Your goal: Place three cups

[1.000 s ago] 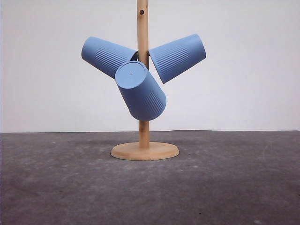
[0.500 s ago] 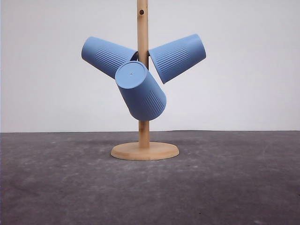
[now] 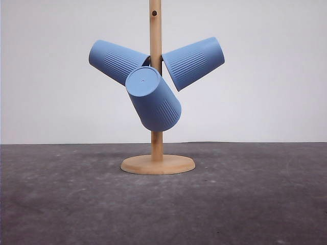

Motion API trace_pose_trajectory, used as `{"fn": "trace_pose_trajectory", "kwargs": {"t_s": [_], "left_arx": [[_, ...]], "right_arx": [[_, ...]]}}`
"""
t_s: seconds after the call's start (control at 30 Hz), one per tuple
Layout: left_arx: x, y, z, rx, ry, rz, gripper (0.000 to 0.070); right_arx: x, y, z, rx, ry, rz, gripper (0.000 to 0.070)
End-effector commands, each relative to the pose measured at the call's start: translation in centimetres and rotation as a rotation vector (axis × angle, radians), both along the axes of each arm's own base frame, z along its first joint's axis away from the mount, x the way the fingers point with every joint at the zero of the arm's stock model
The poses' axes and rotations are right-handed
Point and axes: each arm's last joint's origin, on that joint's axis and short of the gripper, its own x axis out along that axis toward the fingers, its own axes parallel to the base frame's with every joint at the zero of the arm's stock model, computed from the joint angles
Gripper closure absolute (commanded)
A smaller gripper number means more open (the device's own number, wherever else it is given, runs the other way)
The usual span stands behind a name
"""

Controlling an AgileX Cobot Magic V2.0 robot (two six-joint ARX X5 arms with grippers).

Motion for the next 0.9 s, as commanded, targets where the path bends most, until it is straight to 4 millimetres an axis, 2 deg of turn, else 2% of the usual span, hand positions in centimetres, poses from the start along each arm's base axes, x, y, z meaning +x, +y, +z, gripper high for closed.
{"fn": "trace_pose_trajectory", "kwargs": {"t_s": [0.0,0.87], "left_arx": [[0.07,-0.01,-0.24,0.008,-0.004,-0.002,0.07],[0.07,-0.01,-0.25,0.008,-0.004,-0.002,0.07]], "right_arx": [[0.03,-0.02,0.0,0.012,-0.008,-0.004,0.0687],[0.04,-0.02,0.0,0.012,-0.008,-0.004,0.0687]]}}
